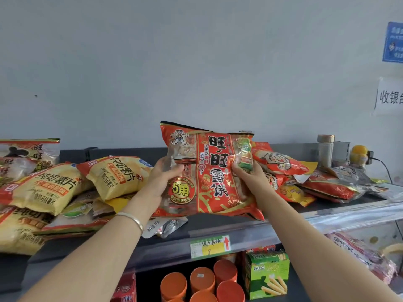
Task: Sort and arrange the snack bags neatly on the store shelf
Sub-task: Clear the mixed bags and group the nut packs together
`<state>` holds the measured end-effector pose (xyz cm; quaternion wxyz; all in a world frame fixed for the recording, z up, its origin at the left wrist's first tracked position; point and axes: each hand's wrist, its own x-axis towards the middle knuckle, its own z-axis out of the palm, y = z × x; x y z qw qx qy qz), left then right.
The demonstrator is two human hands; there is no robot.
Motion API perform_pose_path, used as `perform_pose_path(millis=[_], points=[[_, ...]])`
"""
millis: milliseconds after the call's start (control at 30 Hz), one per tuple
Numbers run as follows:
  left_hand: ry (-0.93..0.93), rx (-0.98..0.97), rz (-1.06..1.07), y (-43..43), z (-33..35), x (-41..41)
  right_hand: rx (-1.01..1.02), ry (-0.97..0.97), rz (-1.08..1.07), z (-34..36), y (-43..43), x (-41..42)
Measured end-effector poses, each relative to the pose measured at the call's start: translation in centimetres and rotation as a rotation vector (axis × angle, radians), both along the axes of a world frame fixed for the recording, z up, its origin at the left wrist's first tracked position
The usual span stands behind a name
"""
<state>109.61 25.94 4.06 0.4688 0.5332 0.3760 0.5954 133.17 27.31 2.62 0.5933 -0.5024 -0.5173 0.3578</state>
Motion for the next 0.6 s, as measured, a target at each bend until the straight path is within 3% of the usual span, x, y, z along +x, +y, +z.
perform_pose_path(millis=[200, 433, 600], points=[[0.193, 0.092, 0.222, -1.2, 1.2, -4.3, 0.109, 0.157, 0.052, 1.8, -0.4, -5.0], [0.123, 0.184, 0.416, -5.0, 3.5, -14.4, 0.211, 0.164, 0.140, 6.3, -0.8, -16.2], [0.147, 0.191, 0.602, -9.0, 3.4, -26.9, 0.275, 0.123, 0.222, 6.9, -2.3, -29.4]])
